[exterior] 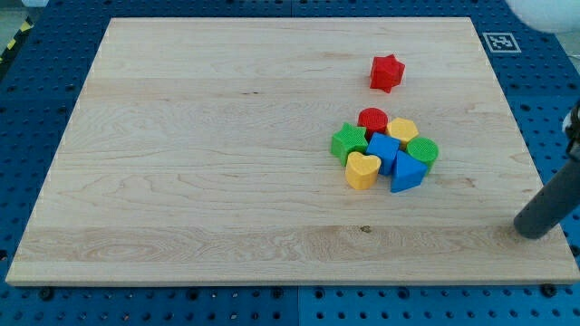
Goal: Point your arm at the red star
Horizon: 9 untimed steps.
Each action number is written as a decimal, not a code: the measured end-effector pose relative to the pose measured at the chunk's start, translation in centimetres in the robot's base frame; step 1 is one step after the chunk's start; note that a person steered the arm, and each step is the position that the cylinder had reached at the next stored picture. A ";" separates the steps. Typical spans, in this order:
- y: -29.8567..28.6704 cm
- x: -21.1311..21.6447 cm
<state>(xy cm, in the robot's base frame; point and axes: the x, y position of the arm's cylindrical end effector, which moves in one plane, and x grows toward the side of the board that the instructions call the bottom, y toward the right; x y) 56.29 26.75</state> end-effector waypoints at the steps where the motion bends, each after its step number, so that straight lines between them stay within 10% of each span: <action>1: 2.5 -5.5; 4: -1.2 -28.2; 9: -12.5 -29.2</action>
